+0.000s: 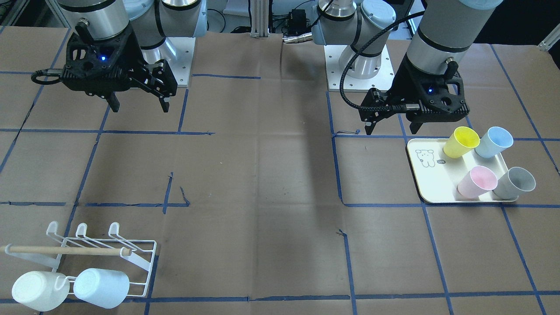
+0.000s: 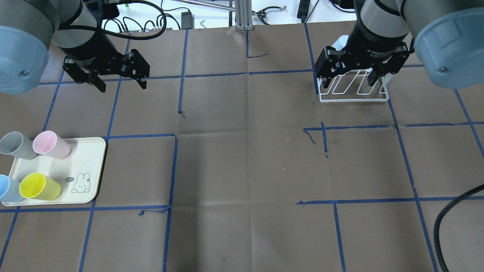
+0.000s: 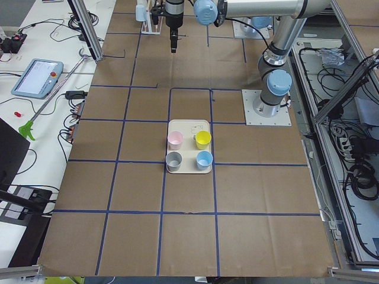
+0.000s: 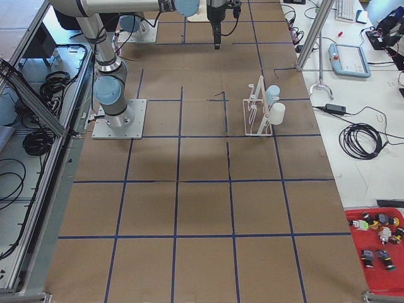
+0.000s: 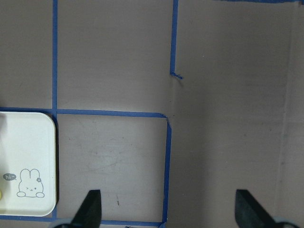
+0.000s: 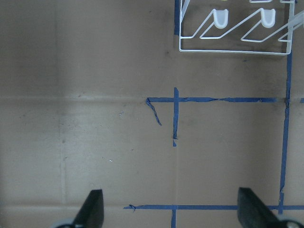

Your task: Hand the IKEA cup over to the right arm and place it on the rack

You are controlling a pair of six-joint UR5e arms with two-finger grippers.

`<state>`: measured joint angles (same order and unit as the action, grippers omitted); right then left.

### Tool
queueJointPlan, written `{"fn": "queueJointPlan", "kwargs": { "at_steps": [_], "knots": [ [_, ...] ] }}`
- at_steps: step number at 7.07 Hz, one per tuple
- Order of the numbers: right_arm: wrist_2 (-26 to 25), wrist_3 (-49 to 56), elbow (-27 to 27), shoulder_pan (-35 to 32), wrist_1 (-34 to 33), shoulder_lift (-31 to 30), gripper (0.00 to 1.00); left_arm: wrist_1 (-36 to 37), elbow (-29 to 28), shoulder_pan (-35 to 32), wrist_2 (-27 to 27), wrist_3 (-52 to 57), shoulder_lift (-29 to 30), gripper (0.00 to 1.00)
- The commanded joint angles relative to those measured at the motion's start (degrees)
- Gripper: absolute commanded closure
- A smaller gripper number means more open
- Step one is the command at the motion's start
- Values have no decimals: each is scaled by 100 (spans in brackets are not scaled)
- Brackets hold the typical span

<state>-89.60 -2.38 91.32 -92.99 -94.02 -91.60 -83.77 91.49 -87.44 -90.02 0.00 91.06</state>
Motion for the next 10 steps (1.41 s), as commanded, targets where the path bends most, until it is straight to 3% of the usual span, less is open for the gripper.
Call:
{"fn": "queueJointPlan", "kwargs": {
  "at_steps": [1, 10],
  "knots": [
    [-13, 1, -8, 9, 6, -50, 0, 1, 0, 7, -7, 9, 0, 1],
    [-13, 9, 0, 9, -55, 28, 0, 1, 0, -1, 2, 9, -27, 0]
  ]
}}
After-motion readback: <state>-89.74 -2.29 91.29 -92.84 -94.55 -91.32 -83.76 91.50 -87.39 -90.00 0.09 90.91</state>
